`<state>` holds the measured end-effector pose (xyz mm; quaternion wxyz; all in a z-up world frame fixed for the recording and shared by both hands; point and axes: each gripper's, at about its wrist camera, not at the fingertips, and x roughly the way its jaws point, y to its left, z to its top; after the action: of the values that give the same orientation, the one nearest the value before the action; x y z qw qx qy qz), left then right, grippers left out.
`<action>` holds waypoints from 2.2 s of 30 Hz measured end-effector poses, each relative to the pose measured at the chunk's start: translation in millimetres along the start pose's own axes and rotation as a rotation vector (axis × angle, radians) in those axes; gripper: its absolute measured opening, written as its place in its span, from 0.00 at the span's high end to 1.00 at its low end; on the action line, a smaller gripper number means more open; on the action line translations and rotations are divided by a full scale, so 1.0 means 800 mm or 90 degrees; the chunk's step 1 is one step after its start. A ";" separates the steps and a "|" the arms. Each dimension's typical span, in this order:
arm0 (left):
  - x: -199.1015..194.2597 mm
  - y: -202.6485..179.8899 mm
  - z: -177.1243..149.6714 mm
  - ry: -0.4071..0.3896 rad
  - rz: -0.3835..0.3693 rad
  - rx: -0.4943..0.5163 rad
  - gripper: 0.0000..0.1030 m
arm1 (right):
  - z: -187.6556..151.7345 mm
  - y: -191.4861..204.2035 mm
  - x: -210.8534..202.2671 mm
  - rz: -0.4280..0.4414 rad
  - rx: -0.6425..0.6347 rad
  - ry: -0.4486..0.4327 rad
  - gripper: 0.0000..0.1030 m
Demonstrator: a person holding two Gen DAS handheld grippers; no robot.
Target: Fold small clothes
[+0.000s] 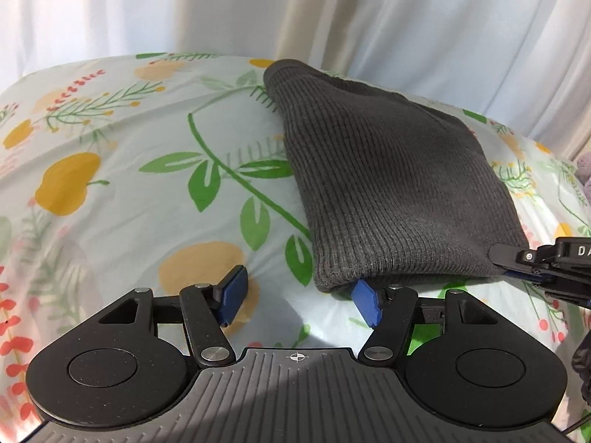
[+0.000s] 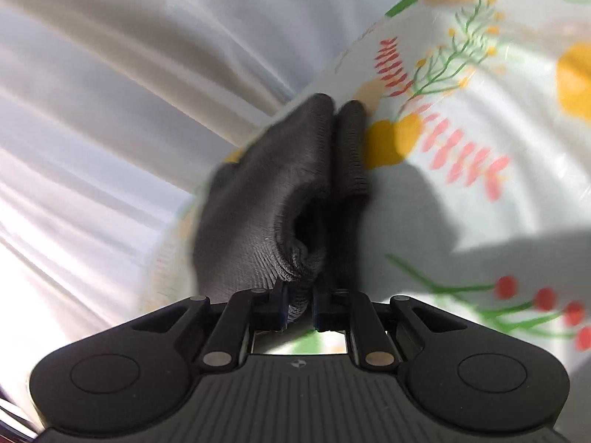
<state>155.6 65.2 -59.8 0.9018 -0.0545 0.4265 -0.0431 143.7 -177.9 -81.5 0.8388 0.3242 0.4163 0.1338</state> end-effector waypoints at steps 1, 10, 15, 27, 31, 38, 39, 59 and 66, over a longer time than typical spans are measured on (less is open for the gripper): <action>-0.001 -0.001 0.000 0.005 0.007 0.001 0.34 | -0.005 0.003 0.004 -0.022 -0.036 0.001 0.89; -0.055 0.028 0.016 -0.040 0.026 -0.068 0.36 | 0.000 0.026 -0.031 -0.127 -0.120 -0.019 0.62; -0.026 0.003 0.058 -0.050 0.024 -0.038 0.36 | 0.003 0.085 -0.036 -0.138 -0.330 -0.112 0.63; 0.050 -0.011 0.070 0.024 0.060 -0.082 0.22 | 0.008 0.079 0.048 -0.211 -0.461 -0.040 1.00; 0.019 -0.013 0.059 0.031 0.050 -0.073 0.26 | 0.000 0.091 0.016 -0.174 -0.431 -0.044 1.00; 0.023 -0.022 0.036 0.019 0.070 -0.028 0.18 | -0.029 0.086 0.018 -0.206 -0.469 -0.027 1.00; 0.023 -0.022 0.037 0.020 0.071 -0.026 0.18 | -0.025 0.087 0.021 -0.213 -0.465 -0.023 1.00; -0.020 -0.037 0.010 0.115 0.085 0.027 0.17 | -0.053 0.115 -0.005 -0.329 -0.345 0.169 0.17; -0.023 -0.042 0.020 0.114 0.137 0.066 0.15 | -0.047 0.137 0.000 -0.354 -0.341 0.168 0.17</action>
<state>155.4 35.1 -31.4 0.8610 0.0420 0.5061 0.0272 119.1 -78.7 -26.4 0.8373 -0.0503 0.5425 0.0458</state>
